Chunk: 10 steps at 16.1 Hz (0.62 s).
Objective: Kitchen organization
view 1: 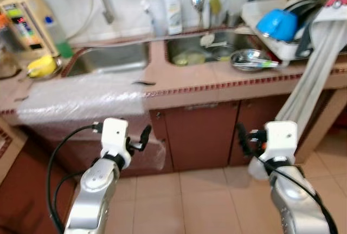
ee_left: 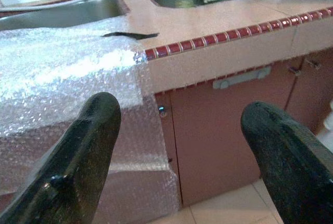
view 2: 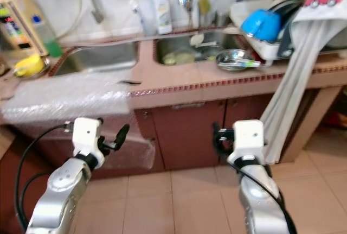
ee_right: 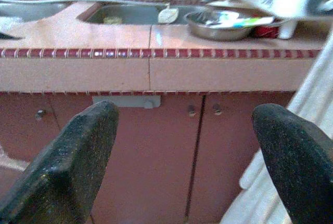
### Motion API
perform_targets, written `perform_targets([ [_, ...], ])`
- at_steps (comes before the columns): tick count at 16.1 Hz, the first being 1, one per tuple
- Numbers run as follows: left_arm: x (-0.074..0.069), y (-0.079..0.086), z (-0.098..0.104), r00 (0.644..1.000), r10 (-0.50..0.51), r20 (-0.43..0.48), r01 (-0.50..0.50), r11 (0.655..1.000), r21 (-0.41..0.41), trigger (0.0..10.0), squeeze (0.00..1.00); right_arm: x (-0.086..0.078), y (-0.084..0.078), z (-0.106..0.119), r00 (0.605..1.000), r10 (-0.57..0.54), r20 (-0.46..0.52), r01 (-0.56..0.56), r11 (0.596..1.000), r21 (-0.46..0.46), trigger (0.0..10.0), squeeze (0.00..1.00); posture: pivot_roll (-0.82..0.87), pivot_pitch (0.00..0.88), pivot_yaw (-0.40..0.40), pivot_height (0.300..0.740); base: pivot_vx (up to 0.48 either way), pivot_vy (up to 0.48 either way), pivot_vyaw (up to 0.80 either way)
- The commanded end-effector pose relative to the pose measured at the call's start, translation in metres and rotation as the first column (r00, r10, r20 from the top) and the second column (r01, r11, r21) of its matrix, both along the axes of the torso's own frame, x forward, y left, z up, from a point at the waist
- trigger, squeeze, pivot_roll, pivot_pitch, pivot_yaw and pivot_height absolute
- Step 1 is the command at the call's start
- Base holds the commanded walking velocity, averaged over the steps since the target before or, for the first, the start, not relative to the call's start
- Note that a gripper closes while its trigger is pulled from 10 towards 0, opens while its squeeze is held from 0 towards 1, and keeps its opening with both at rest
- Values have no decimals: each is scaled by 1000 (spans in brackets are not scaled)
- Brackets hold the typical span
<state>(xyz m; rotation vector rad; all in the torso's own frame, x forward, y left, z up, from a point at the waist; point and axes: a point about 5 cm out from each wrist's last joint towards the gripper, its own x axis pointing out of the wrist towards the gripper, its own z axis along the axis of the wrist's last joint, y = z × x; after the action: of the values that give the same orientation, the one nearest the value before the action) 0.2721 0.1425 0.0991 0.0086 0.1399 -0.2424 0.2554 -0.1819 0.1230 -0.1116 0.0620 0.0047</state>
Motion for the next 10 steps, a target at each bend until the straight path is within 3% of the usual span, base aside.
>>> perform_targets([
  [1, 4, 6, 6, 1000, 19, 17, -19, 1000, 14, 10000, 0, 2, 7, 8, 999, 17, 30, -17, 1000, 11, 10000, 0, -33, 0, 96, 740, 0, 472, 0],
  [6, 10, 0, 11, 998, -61, -2, 61, 998, 1, 10000, 0, 13, 10, 14, 998, 47, 42, -47, 999, -11, 10000, 0, 2, 0, 44, 740, 0, 472, 0],
  [7, 12, -3, 12, 996, -87, -7, 87, 996, -4, 10000, 0, 18, 12, 16, 997, 63, 40, -62, 998, -20, 10000, 0, 20, 0, 5, 740, 0, 472, 0],
  [10, 19, -7, 20, 994, -95, 44, 94, 995, 25, 10000, 0, 26, 18, 18, 995, 95, 35, -94, 995, -31, 10000, 0, 41, 0, -34, 740, 0, 472, 0],
])
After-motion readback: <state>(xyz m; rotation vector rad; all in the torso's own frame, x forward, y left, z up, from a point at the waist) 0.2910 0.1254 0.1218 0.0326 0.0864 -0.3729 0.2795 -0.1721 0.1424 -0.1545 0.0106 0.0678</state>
